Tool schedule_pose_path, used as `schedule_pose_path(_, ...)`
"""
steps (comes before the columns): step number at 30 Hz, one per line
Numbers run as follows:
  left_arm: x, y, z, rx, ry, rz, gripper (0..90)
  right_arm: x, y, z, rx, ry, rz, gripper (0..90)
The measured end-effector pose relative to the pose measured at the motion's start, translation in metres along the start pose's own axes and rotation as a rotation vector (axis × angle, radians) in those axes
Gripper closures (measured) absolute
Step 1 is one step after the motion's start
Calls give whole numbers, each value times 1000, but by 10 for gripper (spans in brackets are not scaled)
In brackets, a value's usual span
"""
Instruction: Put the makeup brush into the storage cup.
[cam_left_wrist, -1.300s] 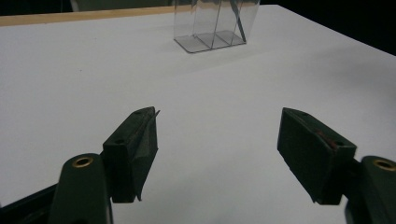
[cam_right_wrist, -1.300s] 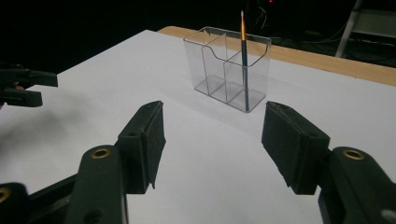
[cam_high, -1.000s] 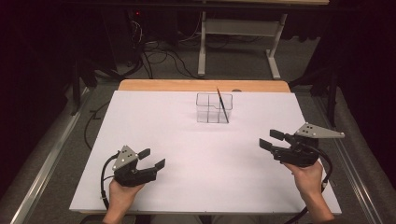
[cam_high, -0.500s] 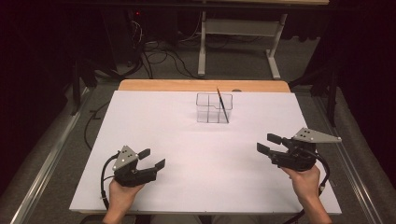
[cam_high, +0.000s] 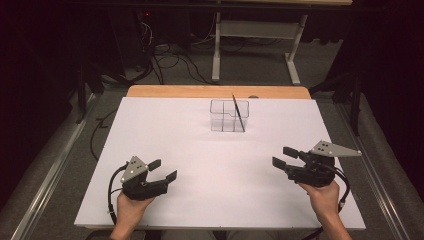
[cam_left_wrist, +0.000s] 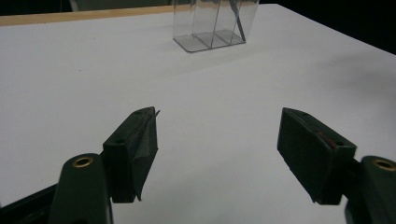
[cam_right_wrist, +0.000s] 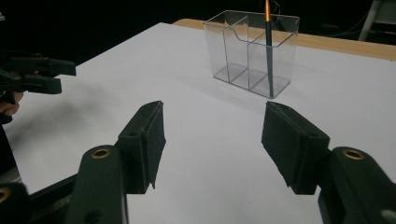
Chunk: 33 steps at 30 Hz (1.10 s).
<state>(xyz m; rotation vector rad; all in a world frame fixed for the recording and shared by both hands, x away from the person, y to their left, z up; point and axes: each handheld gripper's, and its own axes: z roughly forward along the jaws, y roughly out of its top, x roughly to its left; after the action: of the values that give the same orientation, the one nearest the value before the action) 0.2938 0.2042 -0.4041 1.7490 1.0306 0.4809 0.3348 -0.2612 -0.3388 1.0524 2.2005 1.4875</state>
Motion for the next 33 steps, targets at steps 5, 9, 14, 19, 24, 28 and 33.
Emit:
schedule_pose_path(5, 0, 0, 0, -2, 1, -2, 293, 1, -4, 4, 10, 3, -3, 412)
schedule_pose_path(9, 0, 0, 0, -1, -1, 0, 293, 3, -6, 6, 19, 2, -6, 412)
schedule_pose_path(14, 0, 0, 0, -1, 0, -1, 293, 5, -9, 9, 25, -1, -11, 412)
schedule_pose_path(19, 0, 0, 0, 0, -3, -1, 294, 6, -13, 12, 34, 1, -10, 412)
schedule_pose_path(24, 0, 0, 0, 3, -4, 0, 294, 7, -16, 14, 41, 0, -13, 412)
schedule_pose_path(28, 0, 0, 0, 1, -3, 0, 294, 7, -17, 16, 46, 0, -15, 412)
schedule_pose_path(33, 0, 0, 0, 2, -4, 0, 294, 7, -20, 17, 48, -3, -17, 412)
